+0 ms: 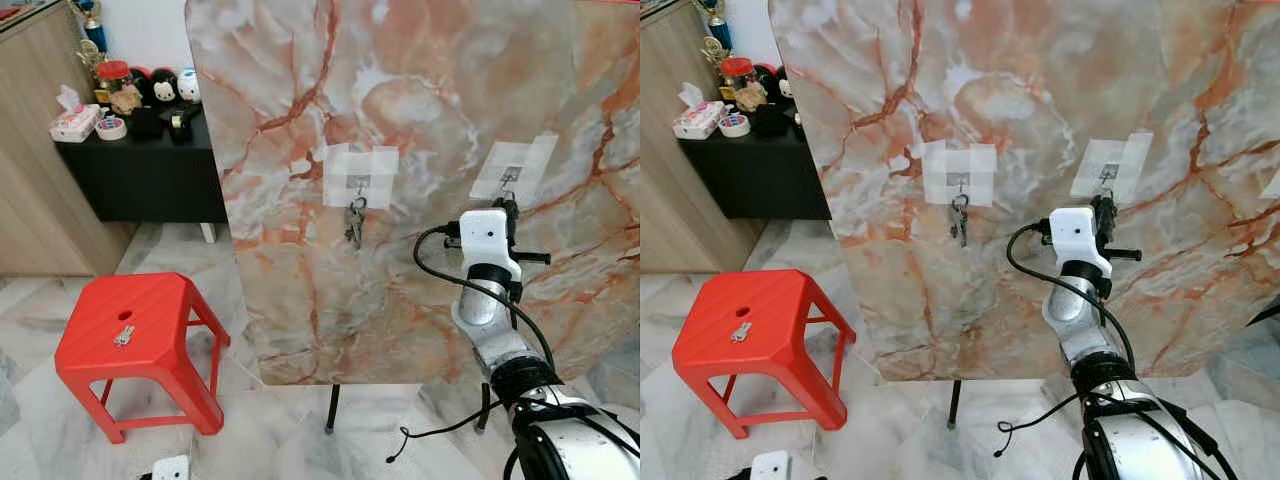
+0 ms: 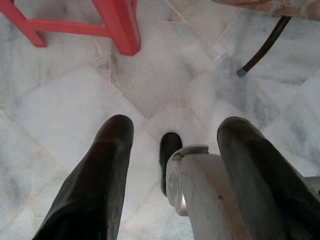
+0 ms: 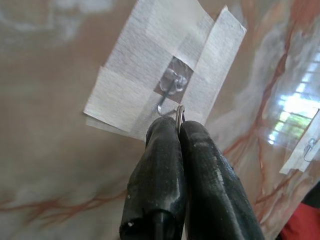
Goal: Hang keys on a hook
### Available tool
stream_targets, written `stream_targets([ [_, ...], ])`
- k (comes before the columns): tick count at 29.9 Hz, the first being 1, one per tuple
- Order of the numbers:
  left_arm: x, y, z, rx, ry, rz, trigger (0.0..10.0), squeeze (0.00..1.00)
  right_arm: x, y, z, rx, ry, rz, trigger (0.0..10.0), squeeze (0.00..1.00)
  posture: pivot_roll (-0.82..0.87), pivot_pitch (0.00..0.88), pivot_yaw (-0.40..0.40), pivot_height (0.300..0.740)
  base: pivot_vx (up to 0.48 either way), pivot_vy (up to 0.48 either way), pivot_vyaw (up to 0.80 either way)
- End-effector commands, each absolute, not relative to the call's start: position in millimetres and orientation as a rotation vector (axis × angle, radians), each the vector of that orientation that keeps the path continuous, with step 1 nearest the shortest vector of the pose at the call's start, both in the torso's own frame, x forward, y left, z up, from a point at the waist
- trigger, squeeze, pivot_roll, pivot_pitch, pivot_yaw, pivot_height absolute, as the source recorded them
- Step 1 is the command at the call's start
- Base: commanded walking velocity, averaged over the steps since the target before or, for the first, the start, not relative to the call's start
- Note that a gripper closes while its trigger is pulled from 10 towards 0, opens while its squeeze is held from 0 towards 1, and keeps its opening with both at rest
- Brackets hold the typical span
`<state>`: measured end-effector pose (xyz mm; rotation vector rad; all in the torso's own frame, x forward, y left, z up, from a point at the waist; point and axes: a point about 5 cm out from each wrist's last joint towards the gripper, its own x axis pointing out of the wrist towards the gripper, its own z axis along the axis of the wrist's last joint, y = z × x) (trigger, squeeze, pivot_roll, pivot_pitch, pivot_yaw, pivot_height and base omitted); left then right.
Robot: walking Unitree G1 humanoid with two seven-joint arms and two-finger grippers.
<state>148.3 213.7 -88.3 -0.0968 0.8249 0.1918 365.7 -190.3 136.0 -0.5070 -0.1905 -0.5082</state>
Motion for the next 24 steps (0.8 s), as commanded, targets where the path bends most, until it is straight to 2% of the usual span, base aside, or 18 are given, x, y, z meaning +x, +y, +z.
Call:
stream_targets([
  [1, 145.2, 209.7, -91.0, -0.087, 0.855, 0.178, 10.0, 0.00, 369.3, -193.1, 144.9, -0.507, -0.213, -0.524, 10.0, 0.00, 0.09, 0.047, -0.036, 0.740, 0.000, 0.000, 0.00],
  [24, 154.4, 203.3, -87.9, -0.082, 0.820, 0.173, 10.0, 0.00, 375.6, -194.8, 147.6, -0.552, -0.173, -0.483, 10.0, 0.00, 0.09, 0.047, -0.034, 0.740, 0.000, 0.000, 0.00],
])
